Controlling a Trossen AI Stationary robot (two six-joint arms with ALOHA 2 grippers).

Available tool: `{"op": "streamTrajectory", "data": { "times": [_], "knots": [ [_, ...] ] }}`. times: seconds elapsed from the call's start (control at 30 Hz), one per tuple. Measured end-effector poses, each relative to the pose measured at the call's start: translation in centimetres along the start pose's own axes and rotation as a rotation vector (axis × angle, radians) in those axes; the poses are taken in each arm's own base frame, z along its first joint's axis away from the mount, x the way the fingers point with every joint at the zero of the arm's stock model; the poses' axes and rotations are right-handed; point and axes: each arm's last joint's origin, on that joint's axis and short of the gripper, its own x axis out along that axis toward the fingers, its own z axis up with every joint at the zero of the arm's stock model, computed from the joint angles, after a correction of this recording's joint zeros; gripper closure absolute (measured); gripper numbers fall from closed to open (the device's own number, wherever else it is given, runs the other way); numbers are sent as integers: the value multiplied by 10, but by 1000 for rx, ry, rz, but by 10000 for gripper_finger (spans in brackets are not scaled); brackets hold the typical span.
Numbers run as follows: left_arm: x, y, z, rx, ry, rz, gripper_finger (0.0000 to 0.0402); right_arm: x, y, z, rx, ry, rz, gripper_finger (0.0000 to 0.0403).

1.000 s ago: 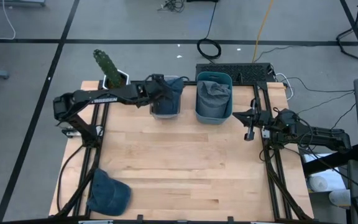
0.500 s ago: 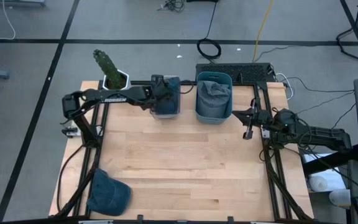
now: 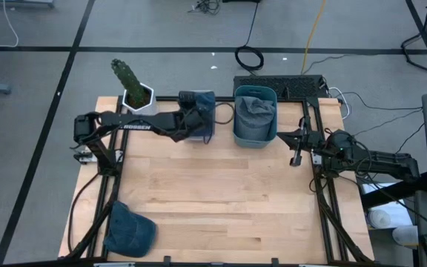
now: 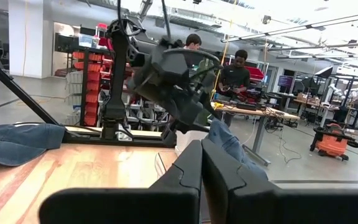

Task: Pick & Place hat
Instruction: Put the top blue cap into the transparent bin

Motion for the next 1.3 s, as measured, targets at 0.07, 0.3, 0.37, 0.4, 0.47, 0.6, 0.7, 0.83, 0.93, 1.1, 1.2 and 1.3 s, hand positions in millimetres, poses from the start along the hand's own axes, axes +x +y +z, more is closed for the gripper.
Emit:
{"op": "streamTrajectory", "data": {
  "times": [0.07, 0.3, 0.37, 0.4, 0.47, 0.6, 0.7, 0.83, 0.93, 1.1, 1.2, 1.3],
  "knots": [
    [-6, 2, 3, -3, 9, 38, 219, 0, 0, 0, 0, 0, 0, 403],
    [-24, 18, 16, -95, -34, 78, 170, 0, 0, 0, 0, 0, 0, 403],
    [-27, 23, 18, -113, -38, 91, 161, 0, 0, 0, 0, 0, 0, 403],
    [-29, 25, 19, -125, -36, 101, 158, 0, 0, 0, 0, 0, 0, 403],
    [-32, 29, 20, -151, -25, 123, 153, 0, 0, 0, 0, 0, 0, 403],
    [-34, 32, 17, -249, -15, 99, 157, 0, 0, 0, 0, 1, 0, 403],
    [-30, 31, 6, -342, -1, -102, 185, 0, 0, 0, 11, 1, 1, 403],
    [-16, 29, -13, -427, 109, -377, 275, 0, 0, 0, 17, 1, 1, 403],
    [-8, 31, -25, -410, 193, -400, 368, 0, 0, 0, 16, 0, 0, 403],
    [15, 38, -37, -489, 223, -569, 387, 0, 0, 0, 16, 0, 0, 403],
    [29, 35, -40, -532, 189, -628, 397, 0, 0, 0, 15, 0, 0, 403],
    [46, 30, -45, -573, 158, -647, 392, 0, 0, 0, 15, 0, 0, 403]
  ]
}}
